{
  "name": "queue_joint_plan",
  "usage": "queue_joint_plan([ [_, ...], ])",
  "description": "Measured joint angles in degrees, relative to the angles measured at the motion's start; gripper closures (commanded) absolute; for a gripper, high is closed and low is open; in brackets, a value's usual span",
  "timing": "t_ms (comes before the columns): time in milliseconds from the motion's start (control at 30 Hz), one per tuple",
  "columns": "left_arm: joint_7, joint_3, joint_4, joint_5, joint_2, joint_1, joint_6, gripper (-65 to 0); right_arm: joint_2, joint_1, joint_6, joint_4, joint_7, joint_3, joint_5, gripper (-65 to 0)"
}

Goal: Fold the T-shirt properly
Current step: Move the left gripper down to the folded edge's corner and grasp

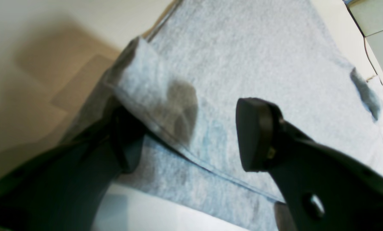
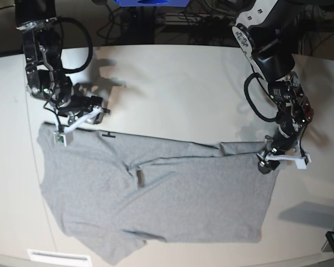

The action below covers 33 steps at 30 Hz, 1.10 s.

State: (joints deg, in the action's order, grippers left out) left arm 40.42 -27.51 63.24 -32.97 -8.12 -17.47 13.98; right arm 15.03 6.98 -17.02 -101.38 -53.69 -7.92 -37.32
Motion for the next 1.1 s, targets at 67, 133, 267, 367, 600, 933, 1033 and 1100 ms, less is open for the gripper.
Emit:
queue_joint_plan([
  [67, 0.0, 0.0, 0.0, 0.0, 0.0, 0.0, 0.0, -40.6, 0.0, -0.2, 0.0, 0.0, 0.0, 0.0, 0.0, -25.2],
  [133, 0.0, 0.0, 0.0, 0.0, 0.0, 0.0, 0.0, -36.1, 0.0, -0.2, 0.0, 0.0, 0.0, 0.0, 0.0, -25.2],
  [267, 0.0, 0.2, -0.2, 0.2, 0.0, -0.2, 0.0, -16.6, 0.0, -0.3, 0.0, 0.1, 0.0, 0.0, 0.0, -25.2],
  [367, 0.0, 0.3, -0.6, 0.2, 0.0, -1.0, 0.0, -17.1, 0.0, -0.3, 0.0, 0.1, 0.0, 0.0, 0.0, -25.2],
  [600, 0.0, 0.5, -0.6, 0.3, 0.0, -1.3, 0.0, -5.9, 0.0, -0.3, 0.0, 0.1, 0.0, 0.0, 0.0, -25.2],
  [933, 0.2, 0.3, -0.8, 1.1, 0.0, -2.1, -0.3, 0.0, 0.0, -0.3, 0.0, 0.1, 0.0, 0.0, 0.0, -25.2],
  [1033, -0.2, -0.1, -4.5, 1.0, -0.2, -5.2, -0.4, 0.0, 0.0, -0.3, 0.0, 0.1, 0.0, 0.0, 0.0, -25.2],
  [1100, -0.5, -0.1, -8.4, 0.9, -0.5, -7.4, -0.3, 0.0, 0.0, -0.3, 0.0, 0.1, 0.0, 0.0, 0.0, -25.2],
])
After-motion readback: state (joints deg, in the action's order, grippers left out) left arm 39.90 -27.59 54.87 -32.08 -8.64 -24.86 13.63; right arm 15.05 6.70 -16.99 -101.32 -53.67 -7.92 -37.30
